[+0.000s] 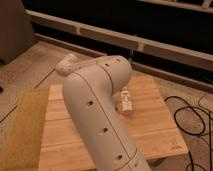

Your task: Drag the ceramic bowl in a circle

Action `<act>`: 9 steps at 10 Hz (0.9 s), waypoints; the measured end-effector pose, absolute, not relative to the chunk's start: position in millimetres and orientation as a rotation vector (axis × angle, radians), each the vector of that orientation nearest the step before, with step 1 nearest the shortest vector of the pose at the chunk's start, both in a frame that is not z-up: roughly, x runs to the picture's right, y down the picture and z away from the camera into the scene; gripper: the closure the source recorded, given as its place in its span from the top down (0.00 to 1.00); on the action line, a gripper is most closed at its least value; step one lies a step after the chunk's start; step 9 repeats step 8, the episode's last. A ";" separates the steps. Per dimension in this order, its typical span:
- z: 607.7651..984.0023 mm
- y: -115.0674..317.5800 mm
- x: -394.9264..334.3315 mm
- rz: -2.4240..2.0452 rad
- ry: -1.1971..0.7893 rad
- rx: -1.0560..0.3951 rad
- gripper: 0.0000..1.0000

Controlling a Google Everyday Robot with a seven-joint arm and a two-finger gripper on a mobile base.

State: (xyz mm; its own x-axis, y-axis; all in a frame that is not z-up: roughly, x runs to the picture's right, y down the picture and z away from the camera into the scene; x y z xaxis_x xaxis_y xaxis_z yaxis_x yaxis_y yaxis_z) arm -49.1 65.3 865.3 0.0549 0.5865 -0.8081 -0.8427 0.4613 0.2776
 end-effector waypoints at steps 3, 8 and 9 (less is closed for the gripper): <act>872.9 65.7 -68.7 1.084 0.993 -0.330 0.77; 866.3 39.5 -89.2 1.147 0.831 -0.334 0.77; 866.3 39.5 -89.2 1.147 0.831 -0.334 0.77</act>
